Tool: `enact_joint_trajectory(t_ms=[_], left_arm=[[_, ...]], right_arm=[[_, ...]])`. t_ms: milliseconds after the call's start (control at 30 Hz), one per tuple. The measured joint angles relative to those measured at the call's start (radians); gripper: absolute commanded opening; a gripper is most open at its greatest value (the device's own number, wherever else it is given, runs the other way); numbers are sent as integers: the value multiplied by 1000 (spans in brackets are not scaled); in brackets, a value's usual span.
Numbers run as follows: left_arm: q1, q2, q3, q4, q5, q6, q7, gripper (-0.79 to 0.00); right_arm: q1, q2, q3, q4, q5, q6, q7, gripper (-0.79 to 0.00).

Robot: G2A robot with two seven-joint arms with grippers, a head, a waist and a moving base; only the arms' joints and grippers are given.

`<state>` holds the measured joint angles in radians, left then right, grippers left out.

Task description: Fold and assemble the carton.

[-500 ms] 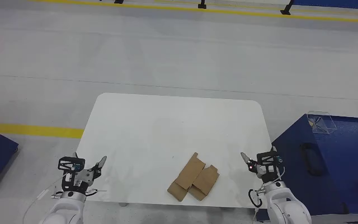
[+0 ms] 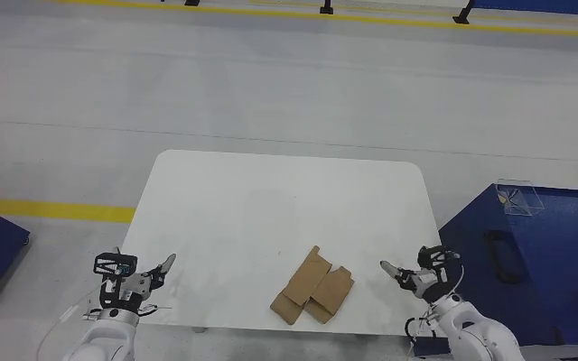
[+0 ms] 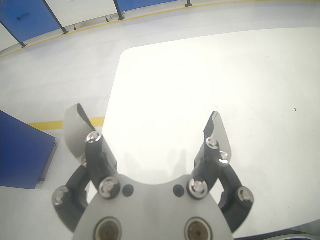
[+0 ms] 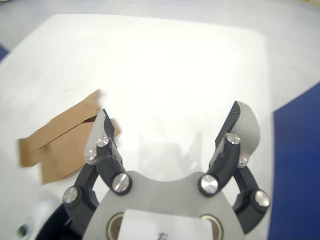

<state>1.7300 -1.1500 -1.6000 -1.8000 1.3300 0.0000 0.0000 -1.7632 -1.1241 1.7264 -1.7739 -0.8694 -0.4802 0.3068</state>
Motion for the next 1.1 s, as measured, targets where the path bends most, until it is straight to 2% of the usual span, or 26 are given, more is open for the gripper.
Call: enact_joint_trajectory(t_ms=[67,100,167,200,233,300,367,433,500,567,600,667,733,867,1000,1067,1100], left_arm=[[0,0,0,0,0,0,0,0],[0,0,0,0,0,0,0,0],[0,0,0,0,0,0,0,0],[0,0,0,0,0,0,0,0],[0,0,0,0,0,0,0,0],[0,0,0,0,0,0,0,0],[0,0,0,0,0,0,0,0],[0,0,0,0,0,0,0,0],[0,0,0,0,0,0,0,0],[0,0,0,0,0,0,0,0],[0,0,0,0,0,0,0,0],[0,0,0,0,0,0,0,0],[0,0,0,0,0,0,0,0],[0,0,0,0,0,0,0,0],[0,0,0,0,0,0,0,0],[0,0,0,0,0,0,0,0],[0,0,0,0,0,0,0,0]], right_arm=[[-22,13,36,24,197,-170,126,0],[-27,25,50,47,342,-267,228,0],[-19,44,53,82,570,-361,398,0],[-3,58,41,106,732,-381,526,0],[14,69,29,123,856,-374,627,0],[67,95,-1,152,1114,-283,824,0],[129,116,-28,205,1292,-124,960,0],[185,128,-59,266,1391,-10,1045,0],[249,137,-118,327,1442,81,1119,0],[304,143,-189,373,1416,118,1151,0],[324,145,-220,396,1401,118,1151,-49],[368,148,-289,459,1382,112,1146,-46],[405,149,-341,516,1372,106,1139,-114],[482,149,-458,620,1300,78,1111,-179],[547,142,-539,712,1325,66,1099,-182],[583,136,-577,758,1340,56,1089,-142],[597,133,-592,775,1343,50,1083,-154]])
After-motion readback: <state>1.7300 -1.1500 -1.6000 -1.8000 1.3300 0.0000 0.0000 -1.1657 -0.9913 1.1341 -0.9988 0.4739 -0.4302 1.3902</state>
